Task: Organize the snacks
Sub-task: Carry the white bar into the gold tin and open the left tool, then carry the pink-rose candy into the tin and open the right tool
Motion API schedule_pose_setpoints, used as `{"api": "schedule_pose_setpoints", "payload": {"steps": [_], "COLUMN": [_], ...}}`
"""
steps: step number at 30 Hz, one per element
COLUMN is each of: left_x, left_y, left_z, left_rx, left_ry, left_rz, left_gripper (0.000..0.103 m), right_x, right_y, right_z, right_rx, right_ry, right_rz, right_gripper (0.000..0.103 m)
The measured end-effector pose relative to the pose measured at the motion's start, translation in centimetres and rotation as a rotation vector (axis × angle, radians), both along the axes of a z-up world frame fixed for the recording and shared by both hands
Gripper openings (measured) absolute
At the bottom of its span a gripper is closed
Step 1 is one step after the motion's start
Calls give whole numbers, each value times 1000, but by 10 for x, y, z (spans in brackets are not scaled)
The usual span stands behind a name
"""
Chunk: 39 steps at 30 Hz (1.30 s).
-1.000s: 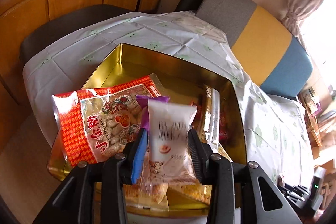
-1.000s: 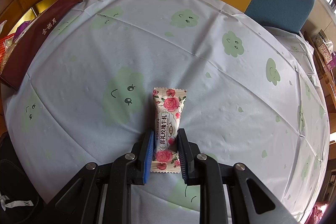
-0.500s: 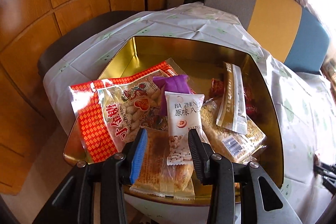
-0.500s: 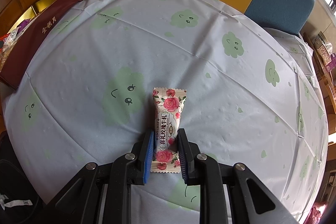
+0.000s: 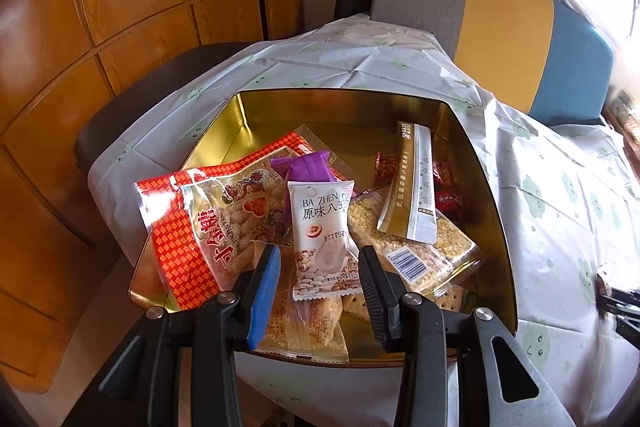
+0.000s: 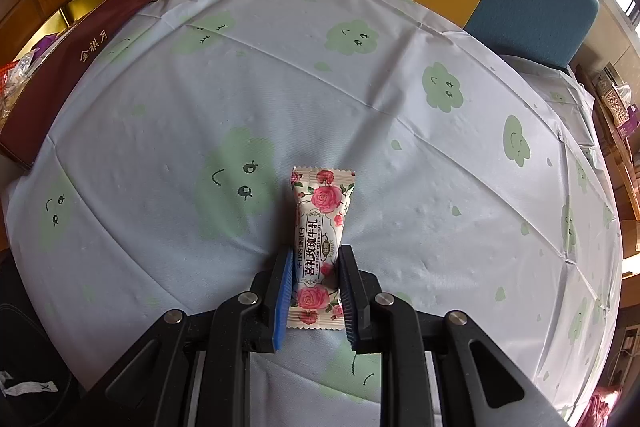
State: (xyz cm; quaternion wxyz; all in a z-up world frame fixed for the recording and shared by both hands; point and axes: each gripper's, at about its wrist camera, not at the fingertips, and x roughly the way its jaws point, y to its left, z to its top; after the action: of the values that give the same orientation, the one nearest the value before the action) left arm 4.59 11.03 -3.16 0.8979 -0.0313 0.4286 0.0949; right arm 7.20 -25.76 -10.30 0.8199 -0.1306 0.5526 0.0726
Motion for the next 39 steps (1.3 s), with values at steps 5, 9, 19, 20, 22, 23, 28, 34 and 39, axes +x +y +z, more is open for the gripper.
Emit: {"api": "schedule_pose_setpoints", "payload": {"steps": [5, 9, 19, 20, 22, 23, 28, 34, 39], "left_x": [-2, -5, -6, -5, -5, -5, -5, -7, -9], "left_y": [-3, -5, -8, -8, -7, -6, 0, 15, 28], "left_z": [1, 0, -4, -4, -5, -5, -7, -6, -7], "left_rx": [4, 9, 16, 16, 15, 15, 18, 24, 21], "left_ry": [1, 3, 15, 16, 20, 20, 19, 9, 13], "left_rz": [-1, -4, -5, -3, 1, 3, 23, 58, 90], "left_gripper": [41, 41, 41, 41, 41, 41, 41, 41, 41], "right_x": [0, 0, -1, -2, -2, -2, -3, -2, 1], "right_y": [0, -1, 3, 3, 5, 5, 5, 4, 4], "right_z": [0, 1, 2, 2, 2, 2, 2, 3, 8], "right_rx": [-2, -7, -22, -23, -27, -28, -28, -17, 3], "right_ry": [-1, -1, -7, -8, -10, -11, -13, -10, 13], "right_rz": [0, 2, 4, 3, 3, 3, 0, -18, -35], "right_gripper": [22, 22, 22, 22, 22, 22, 22, 21, 21]}}
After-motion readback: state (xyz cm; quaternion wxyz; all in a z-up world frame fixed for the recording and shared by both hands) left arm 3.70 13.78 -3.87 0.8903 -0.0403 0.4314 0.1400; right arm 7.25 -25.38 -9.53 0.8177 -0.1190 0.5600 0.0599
